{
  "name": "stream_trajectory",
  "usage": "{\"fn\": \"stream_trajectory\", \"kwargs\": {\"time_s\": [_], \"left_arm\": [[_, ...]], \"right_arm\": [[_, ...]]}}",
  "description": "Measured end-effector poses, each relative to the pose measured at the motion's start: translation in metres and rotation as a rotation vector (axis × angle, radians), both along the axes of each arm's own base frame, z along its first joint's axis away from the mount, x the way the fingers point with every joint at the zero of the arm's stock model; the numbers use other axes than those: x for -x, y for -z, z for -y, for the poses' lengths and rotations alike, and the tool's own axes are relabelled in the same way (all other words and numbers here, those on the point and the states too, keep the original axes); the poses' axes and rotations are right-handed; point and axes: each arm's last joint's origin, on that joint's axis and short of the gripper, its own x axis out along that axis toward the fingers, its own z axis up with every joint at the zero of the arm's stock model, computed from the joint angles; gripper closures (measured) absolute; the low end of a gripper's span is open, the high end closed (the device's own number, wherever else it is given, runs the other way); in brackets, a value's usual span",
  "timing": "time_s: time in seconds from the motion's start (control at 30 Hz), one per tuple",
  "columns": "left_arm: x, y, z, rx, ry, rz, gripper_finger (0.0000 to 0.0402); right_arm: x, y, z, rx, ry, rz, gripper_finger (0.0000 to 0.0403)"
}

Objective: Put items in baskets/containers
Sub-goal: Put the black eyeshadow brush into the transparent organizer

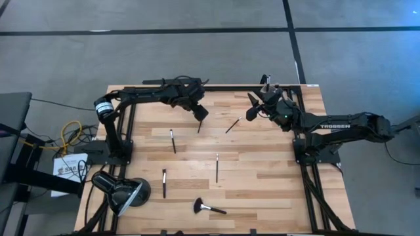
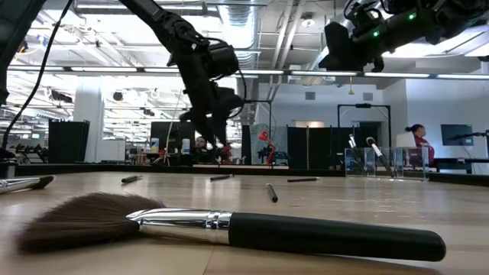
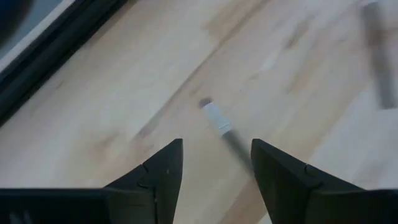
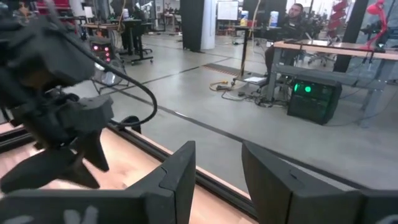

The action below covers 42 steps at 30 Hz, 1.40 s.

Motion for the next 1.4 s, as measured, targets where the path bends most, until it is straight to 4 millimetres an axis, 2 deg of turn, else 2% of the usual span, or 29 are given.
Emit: {"fn": "stream_trajectory", "kwargs": {"time_s": [0.1,0.27,0.33,0.5,0.67,1.0,1.4], "left_arm": [[0.003,-0.003,-0.001,0.016,-0.038,-0.037,0.0215],[-0.010,-0.013,0.007,0.022,-0.024,0.008,0.0215],[-0.015,-0.012,0.006,0.033,-0.031,-0.026,0.0215],[-0.032,0.002,0.002,0.083,-0.049,-0.154,0.0215],[-0.042,0.013,-0.004,0.115,-0.082,-0.168,0.0215],[-0.051,0.037,0.001,0.123,-0.084,-0.192,0.0215],[-0.053,0.059,-0.003,0.068,-0.046,-0.277,0.0216]], "right_arm": [[0.002,-0.003,-0.004,0.019,-0.016,-0.002,0.0282],[0.009,-0.011,-0.012,0.029,-0.050,0.027,0.0282],[0.011,-0.014,-0.017,0.029,-0.072,0.033,0.0282],[0.017,-0.018,-0.030,0.030,-0.127,0.040,0.0282],[0.023,-0.017,-0.041,-0.001,-0.183,0.015,0.0282],[0.024,-0.010,-0.050,-0.050,-0.221,-0.024,0.0282],[0.024,-0.007,-0.059,-0.091,-0.260,-0.023,0.0282]]}}
